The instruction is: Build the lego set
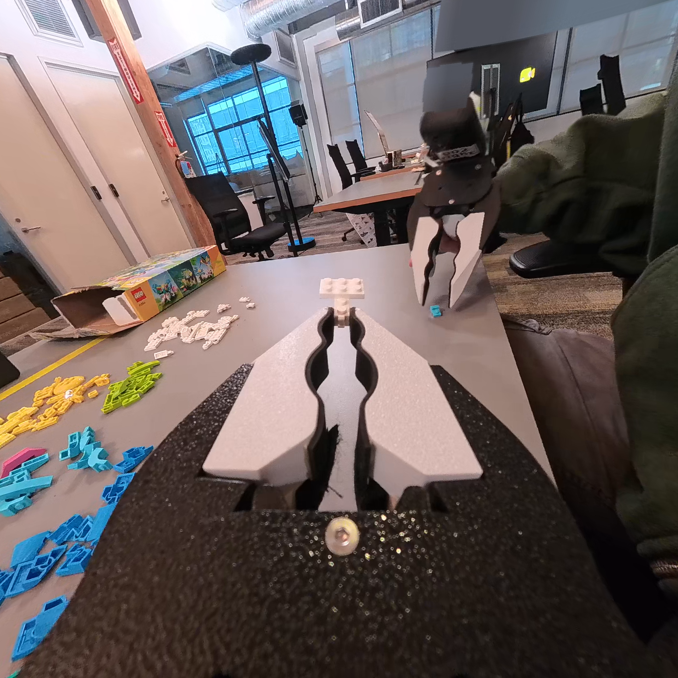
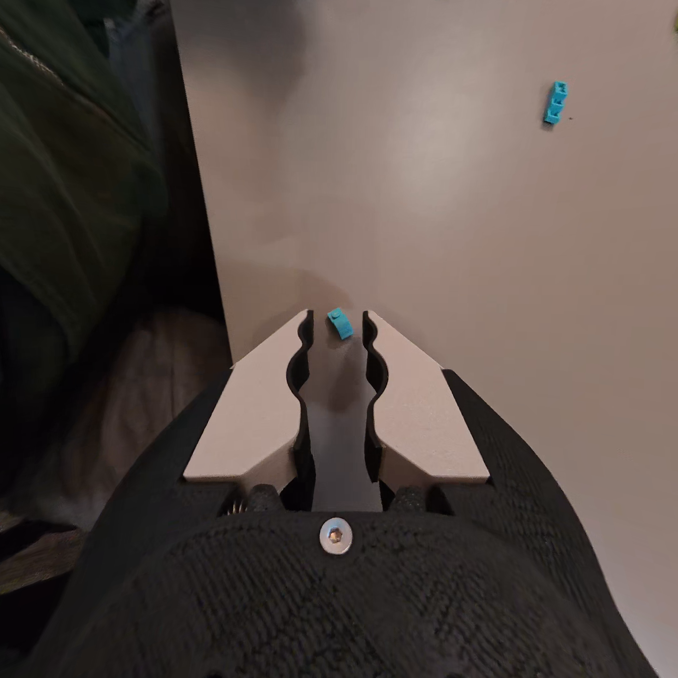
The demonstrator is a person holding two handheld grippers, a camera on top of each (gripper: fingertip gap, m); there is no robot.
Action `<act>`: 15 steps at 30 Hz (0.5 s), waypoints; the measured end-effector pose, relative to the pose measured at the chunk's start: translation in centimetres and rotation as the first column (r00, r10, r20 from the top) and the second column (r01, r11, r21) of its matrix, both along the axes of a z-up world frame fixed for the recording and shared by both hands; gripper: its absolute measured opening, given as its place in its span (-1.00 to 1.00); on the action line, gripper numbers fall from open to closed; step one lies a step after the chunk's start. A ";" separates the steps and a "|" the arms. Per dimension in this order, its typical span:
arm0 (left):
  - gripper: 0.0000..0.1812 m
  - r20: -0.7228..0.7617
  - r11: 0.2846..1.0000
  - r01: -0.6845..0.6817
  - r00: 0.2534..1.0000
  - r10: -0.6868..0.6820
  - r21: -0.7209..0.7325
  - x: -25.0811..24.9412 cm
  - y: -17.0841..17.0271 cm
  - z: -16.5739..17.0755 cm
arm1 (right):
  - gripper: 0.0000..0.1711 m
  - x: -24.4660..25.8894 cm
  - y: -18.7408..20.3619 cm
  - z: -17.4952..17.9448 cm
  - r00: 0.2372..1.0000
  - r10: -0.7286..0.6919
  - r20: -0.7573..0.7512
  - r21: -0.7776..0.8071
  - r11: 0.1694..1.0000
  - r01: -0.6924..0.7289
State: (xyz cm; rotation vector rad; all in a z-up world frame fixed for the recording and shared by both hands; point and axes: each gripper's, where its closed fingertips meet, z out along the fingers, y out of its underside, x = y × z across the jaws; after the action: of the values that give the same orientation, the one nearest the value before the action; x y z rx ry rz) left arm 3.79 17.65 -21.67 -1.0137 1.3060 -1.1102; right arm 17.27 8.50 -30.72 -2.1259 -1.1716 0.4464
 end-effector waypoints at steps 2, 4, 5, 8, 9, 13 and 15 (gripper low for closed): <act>-0.94 0.000 1.000 0.001 1.000 -0.001 0.000 0.0 0.0 0.0 | -0.76 -0.1 0.0 -0.3 1.000 0.020 -0.010 -0.024 1.000 -0.020; -0.94 0.001 1.000 0.001 1.000 -0.001 -0.001 0.0 0.0 0.0 | -0.81 0.2 0.0 -0.6 1.000 0.031 0.004 -0.038 0.999 -0.031; -0.94 0.001 1.000 0.002 1.000 -0.002 -0.001 0.0 0.0 0.0 | -0.82 0.3 0.0 -0.6 0.999 0.033 0.005 -0.038 0.999 -0.033; -0.94 0.001 1.000 0.002 1.000 -0.002 -0.002 0.0 0.0 0.0 | -0.87 0.4 0.0 -0.5 1.000 0.031 -0.002 -0.042 0.999 -0.031; -0.94 0.000 1.000 0.003 1.000 -0.003 -0.002 0.0 0.0 0.0 | -0.90 0.4 -0.1 -0.6 0.999 0.033 -0.003 -0.042 0.999 -0.033; -0.94 -0.002 1.000 0.004 1.000 -0.004 -0.001 0.0 0.0 0.0 | -0.93 0.1 0.5 0.1 0.999 0.009 -0.037 -0.019 1.000 -0.009; -0.94 -0.006 1.000 0.009 1.000 -0.009 0.001 0.0 -0.1 -0.1 | -0.93 -0.9 1.9 2.2 0.995 -0.022 -0.098 0.047 0.999 0.027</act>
State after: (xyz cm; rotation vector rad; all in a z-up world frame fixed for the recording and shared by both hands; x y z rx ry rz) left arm 3.82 17.55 -21.75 -1.0117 1.3168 -1.1136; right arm 16.37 10.40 -28.47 -2.0514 -1.0899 0.4999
